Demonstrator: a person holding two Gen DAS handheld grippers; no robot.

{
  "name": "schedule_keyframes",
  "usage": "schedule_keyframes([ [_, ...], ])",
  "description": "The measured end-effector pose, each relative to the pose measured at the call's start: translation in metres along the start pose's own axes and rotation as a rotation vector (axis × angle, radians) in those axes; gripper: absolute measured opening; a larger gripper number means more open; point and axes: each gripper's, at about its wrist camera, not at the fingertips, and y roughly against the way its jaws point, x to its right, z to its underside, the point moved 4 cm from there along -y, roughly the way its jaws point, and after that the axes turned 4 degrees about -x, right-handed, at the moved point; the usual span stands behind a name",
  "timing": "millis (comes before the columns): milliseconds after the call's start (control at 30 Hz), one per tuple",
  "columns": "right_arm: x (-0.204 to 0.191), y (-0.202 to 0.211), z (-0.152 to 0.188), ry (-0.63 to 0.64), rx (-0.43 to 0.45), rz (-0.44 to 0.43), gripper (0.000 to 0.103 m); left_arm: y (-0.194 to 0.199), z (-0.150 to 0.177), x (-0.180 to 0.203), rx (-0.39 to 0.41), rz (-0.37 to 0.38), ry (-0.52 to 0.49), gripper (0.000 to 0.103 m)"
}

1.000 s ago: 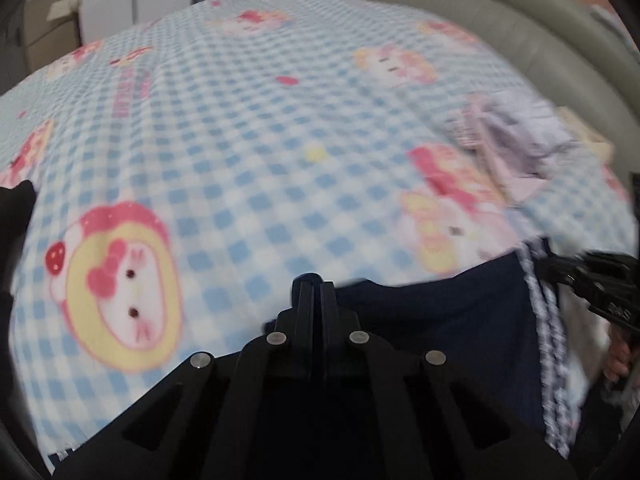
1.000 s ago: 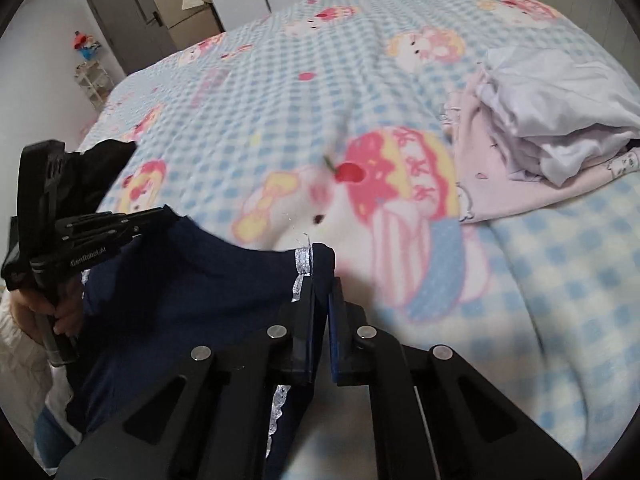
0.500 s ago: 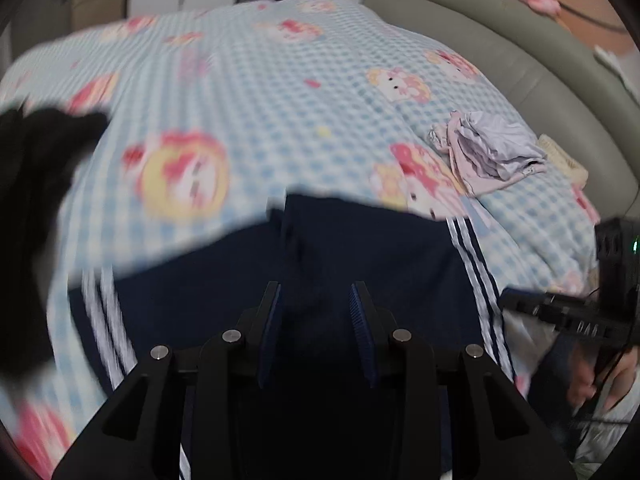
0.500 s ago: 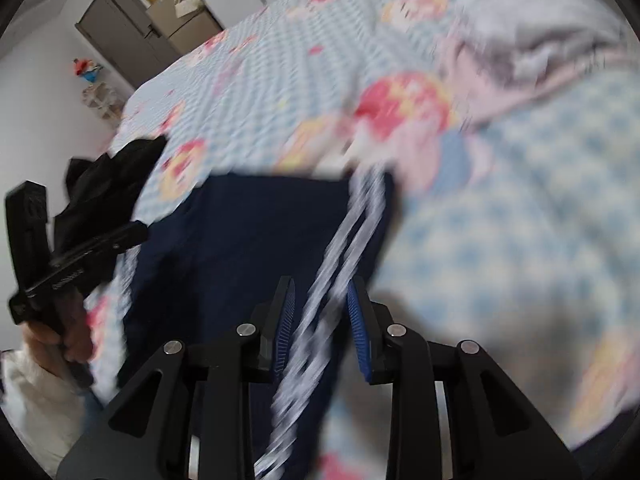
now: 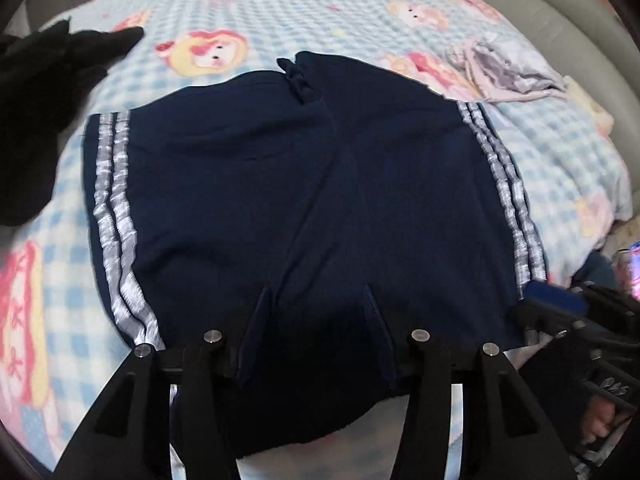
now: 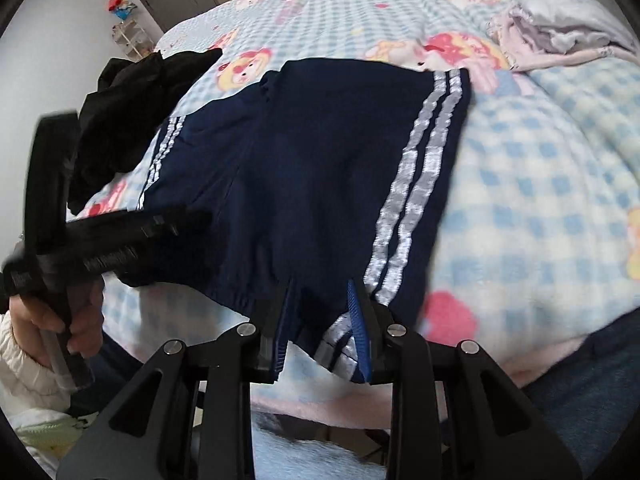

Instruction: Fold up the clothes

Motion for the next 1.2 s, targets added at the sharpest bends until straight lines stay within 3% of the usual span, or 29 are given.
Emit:
schedule_keyframes([
  [133,0.009,0.009,0.008,-0.038,0.022,0.026,0.027,0.034,-0.001,-0.016,0.13,-0.002,0.091,0.05],
  [233,0.017,0.016,0.011,-0.085,0.042,0.033,0.029,0.051,0.004,-0.042,0.179,-0.016,0.185,0.05],
  [300,0.022,0.019,0.01,-0.109,0.05,0.045,0.035,0.056,0.012,-0.061,0.17,-0.004,0.261,0.05],
  [467,0.022,0.013,0.012,-0.121,0.025,0.016,0.036,0.057,0.038,-0.098,0.139,0.05,0.404,0.05],
  [600,0.015,0.007,0.014,-0.105,0.006,-0.003,0.036,0.043,0.055,-0.105,0.095,0.12,0.448,0.05],
  [867,0.027,-0.014,0.024,-0.171,-0.053,-0.038,0.041,0.024,0.067,-0.093,0.007,0.138,0.414,0.047],
  [900,0.026,-0.015,0.025,-0.169,-0.054,-0.044,0.041,0.023,0.068,-0.091,0.001,0.138,0.405,0.042],
  [933,0.026,-0.017,0.026,-0.168,-0.056,-0.051,0.041,0.026,0.067,-0.088,0.008,0.14,0.39,0.028],
  [967,0.024,-0.016,0.025,-0.156,-0.051,-0.056,0.034,0.029,0.066,-0.084,0.018,0.142,0.372,0.022],
  [1000,0.021,-0.013,0.024,-0.143,-0.039,-0.058,0.02,0.033,0.065,-0.081,0.028,0.143,0.355,0.02],
  [1067,0.018,-0.006,0.022,-0.123,-0.011,-0.057,0.011,0.046,0.062,-0.076,0.066,0.143,0.325,0.016],
  [1200,0.017,0.025,0.014,-0.126,0.078,-0.073,0.008,0.064,0.06,-0.074,0.08,0.174,0.294,0.016],
])
